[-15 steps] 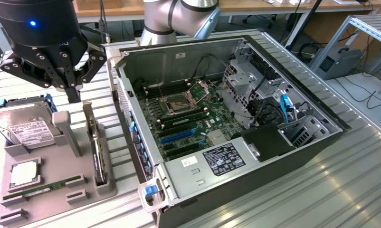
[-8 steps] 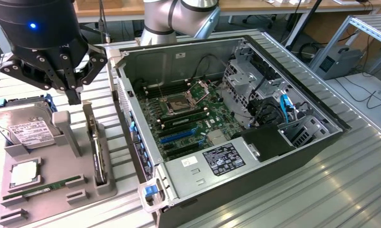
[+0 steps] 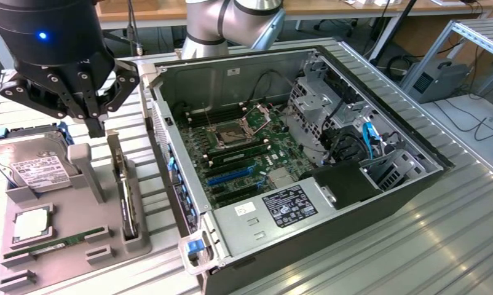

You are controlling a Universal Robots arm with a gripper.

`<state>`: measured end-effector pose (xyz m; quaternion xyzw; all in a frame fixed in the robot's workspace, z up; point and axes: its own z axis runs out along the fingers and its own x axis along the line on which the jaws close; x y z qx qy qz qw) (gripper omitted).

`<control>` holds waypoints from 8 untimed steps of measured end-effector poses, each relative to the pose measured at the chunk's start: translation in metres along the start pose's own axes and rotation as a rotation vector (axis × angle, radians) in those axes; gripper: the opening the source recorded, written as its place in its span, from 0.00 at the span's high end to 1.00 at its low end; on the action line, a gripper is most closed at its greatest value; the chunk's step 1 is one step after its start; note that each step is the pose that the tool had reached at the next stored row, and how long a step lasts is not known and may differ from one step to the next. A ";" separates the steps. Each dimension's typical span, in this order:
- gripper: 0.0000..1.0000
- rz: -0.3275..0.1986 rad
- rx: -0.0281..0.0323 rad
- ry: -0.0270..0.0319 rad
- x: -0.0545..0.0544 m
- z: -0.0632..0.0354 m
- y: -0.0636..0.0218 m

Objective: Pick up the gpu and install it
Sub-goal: 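Reach for the gpu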

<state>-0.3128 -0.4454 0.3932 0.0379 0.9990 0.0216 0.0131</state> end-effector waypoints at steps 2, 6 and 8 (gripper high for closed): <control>0.89 0.000 0.0000 0.0000 0.000 0.0000 -0.0008; 0.89 0.000 0.0000 0.0000 0.000 -0.0001 -0.0025; 0.89 0.000 0.0000 0.0000 0.000 -0.0001 -0.0032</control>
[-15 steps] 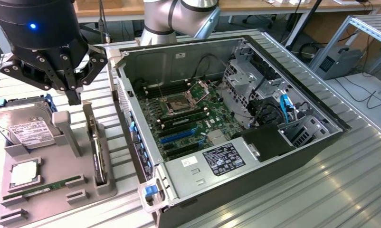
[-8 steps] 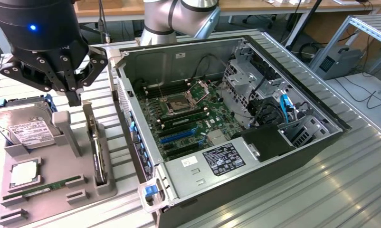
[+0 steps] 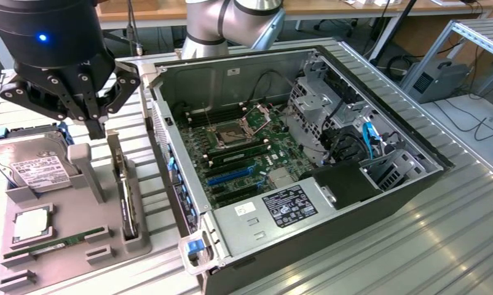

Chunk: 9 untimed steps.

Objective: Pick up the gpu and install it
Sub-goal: 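Reach for the gpu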

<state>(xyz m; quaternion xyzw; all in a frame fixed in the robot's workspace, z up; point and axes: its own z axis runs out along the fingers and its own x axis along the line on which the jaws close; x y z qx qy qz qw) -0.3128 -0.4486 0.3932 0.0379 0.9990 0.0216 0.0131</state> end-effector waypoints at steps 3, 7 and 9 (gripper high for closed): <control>0.89 0.000 0.0000 0.0000 0.000 0.0000 -0.0009; 0.89 0.000 0.0002 0.0001 0.000 -0.0001 -0.0022; 0.89 0.000 0.0001 0.0000 0.000 -0.0001 -0.0029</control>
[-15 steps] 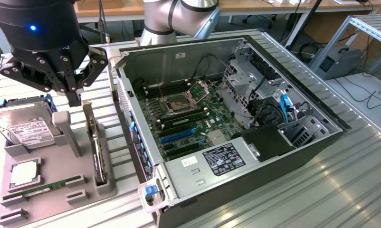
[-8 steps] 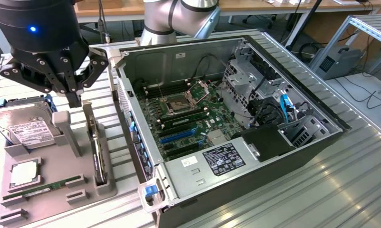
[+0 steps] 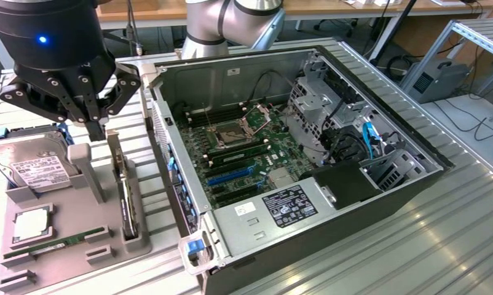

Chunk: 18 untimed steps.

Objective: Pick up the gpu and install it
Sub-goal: 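Reach for the gpu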

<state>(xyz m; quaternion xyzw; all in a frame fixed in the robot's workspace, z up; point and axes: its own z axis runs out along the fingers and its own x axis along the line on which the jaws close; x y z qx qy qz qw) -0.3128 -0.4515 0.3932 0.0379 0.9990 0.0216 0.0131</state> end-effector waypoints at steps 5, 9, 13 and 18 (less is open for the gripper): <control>0.89 0.000 0.0001 0.0001 0.000 -0.0001 -0.0016; 0.89 0.000 0.0001 0.0001 0.000 -0.0002 -0.0029; 0.89 0.000 0.0001 0.0000 0.000 -0.0002 -0.0042; 0.89 0.000 0.0001 0.0000 0.000 -0.0003 -0.0061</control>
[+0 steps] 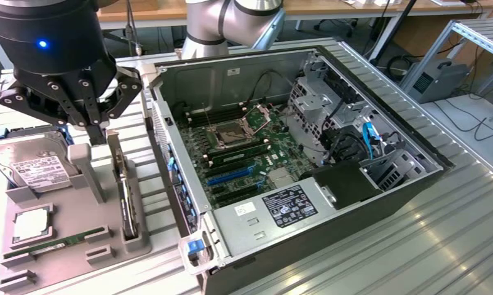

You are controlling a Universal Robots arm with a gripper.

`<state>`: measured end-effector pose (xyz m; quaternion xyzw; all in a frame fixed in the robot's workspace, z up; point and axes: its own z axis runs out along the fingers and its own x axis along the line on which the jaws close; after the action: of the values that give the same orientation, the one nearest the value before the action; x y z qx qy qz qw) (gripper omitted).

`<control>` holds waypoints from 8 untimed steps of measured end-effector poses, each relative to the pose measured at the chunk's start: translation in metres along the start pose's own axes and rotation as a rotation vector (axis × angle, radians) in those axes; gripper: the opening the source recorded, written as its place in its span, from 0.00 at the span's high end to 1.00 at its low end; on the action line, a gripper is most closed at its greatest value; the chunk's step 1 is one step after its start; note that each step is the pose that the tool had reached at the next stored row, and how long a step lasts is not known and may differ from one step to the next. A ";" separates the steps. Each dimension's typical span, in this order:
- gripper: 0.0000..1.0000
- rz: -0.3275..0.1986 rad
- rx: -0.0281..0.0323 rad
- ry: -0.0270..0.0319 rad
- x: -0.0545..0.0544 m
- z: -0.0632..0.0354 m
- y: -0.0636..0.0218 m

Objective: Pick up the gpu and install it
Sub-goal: 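Reach for the gpu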

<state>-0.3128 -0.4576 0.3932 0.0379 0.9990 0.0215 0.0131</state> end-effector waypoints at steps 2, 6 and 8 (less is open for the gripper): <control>0.89 0.000 0.0000 0.0000 0.000 0.0000 -0.0007; 0.89 0.000 0.0000 0.0000 0.000 -0.0001 -0.0021; 0.89 0.000 0.0001 0.0000 0.000 -0.0001 -0.0034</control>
<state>-0.3128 -0.4610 0.3932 0.0379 0.9990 0.0215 0.0131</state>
